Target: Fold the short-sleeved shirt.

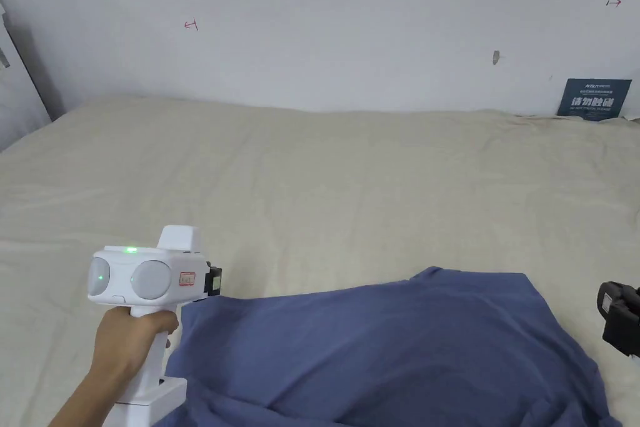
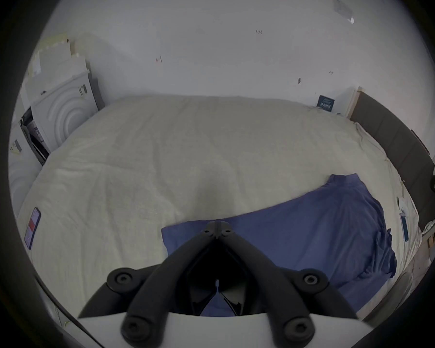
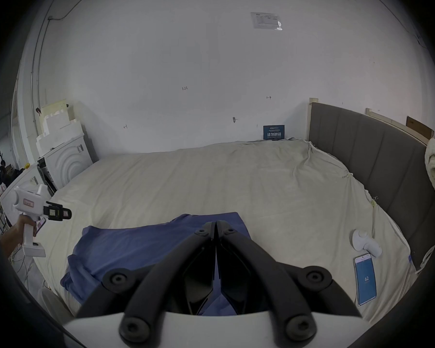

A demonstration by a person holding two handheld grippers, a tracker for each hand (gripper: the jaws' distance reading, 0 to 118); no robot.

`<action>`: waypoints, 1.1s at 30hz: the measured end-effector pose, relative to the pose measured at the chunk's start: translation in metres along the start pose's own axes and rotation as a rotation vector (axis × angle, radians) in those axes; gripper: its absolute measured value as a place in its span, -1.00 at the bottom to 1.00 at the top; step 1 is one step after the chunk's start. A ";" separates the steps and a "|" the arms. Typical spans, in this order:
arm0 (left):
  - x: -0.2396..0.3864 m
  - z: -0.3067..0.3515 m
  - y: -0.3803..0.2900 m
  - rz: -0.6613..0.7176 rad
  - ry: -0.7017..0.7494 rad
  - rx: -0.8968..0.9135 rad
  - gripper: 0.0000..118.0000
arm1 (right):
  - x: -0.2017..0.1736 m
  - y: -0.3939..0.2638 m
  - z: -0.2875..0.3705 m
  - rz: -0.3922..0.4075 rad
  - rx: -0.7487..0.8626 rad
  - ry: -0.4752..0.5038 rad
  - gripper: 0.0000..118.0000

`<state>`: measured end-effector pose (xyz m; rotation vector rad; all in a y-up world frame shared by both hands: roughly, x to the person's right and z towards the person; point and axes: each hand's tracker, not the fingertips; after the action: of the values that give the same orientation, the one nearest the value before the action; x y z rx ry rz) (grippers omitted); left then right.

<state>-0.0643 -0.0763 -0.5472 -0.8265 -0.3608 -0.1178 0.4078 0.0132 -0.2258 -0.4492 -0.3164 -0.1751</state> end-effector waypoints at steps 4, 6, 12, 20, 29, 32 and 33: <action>-0.020 -0.043 0.012 0.013 0.037 -0.096 -1.00 | 0.003 0.002 -0.019 -0.004 -0.017 -0.004 -0.98; -0.028 -0.059 0.013 0.042 0.045 -0.135 -1.00 | 0.005 0.001 -0.027 -0.009 -0.030 -0.007 -0.98; -0.052 -0.095 0.008 0.046 0.087 -0.229 -0.08 | 0.010 -0.006 -0.045 -0.008 -0.077 -0.022 -0.98; -0.055 -0.111 -0.009 0.033 0.099 -0.291 0.43 | 0.017 -0.014 -0.057 -0.022 -0.113 -0.035 -0.98; -0.035 -0.114 -0.017 0.030 0.058 -0.306 -0.91 | 0.024 -0.015 -0.074 -0.033 -0.154 -0.027 -0.98; -0.030 -0.106 -0.016 0.031 0.036 -0.304 -0.99 | 0.030 -0.007 -0.096 -0.044 -0.169 -0.012 -0.98; -0.027 -0.100 -0.015 0.017 0.037 -0.280 -0.99 | 0.032 -0.004 -0.106 -0.044 -0.171 -0.013 -0.98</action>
<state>-0.0663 -0.1613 -0.6087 -1.1020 -0.3062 -0.1702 0.4644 -0.0414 -0.3035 -0.6125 -0.3252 -0.2434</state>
